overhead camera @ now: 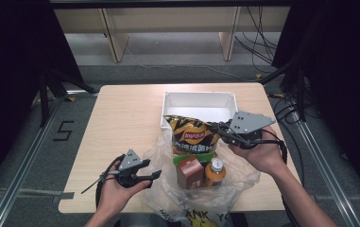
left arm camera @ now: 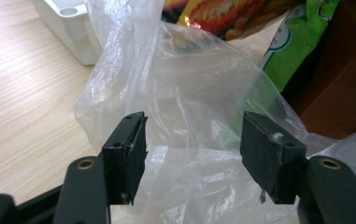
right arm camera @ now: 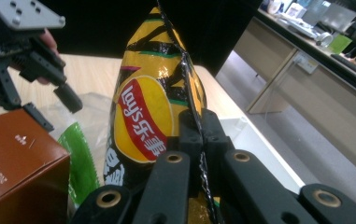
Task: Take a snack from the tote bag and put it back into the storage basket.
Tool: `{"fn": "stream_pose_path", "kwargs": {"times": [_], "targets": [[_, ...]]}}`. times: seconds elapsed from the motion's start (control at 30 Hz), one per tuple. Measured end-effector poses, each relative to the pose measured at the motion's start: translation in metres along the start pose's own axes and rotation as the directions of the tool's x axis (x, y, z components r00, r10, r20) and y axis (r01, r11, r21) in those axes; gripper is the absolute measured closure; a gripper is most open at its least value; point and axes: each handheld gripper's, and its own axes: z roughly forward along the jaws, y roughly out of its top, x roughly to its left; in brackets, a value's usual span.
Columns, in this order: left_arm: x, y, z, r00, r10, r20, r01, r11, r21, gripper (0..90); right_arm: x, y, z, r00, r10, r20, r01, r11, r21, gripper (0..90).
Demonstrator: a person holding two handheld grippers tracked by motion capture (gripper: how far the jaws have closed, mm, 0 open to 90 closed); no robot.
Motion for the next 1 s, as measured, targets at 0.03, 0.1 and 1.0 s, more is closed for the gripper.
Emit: {"fn": "stream_pose_path", "kwargs": {"times": [0.03,0.1,1.0], "targets": [[0.000,0.000,0.000,1.0000,-0.001,0.002,0.001,1.0000,-0.002,40.5,0.000,0.001,-0.001,1.0000,0.004,-0.002,-0.004,1.000,0.000,90.0],[0.000,-0.001,0.001,0.9999,0.012,-0.006,-0.012,0.9999,-0.004,40.5,-0.001,0.001,-0.001,1.0000,0.008,0.003,-0.008,1.000,-0.010,90.0],[-0.001,-0.003,0.004,1.0000,0.002,0.006,-0.002,1.0000,0.004,41.0,-0.012,0.014,-0.013,0.9963,0.076,0.040,-0.071,0.991,-0.113,90.0]]}}
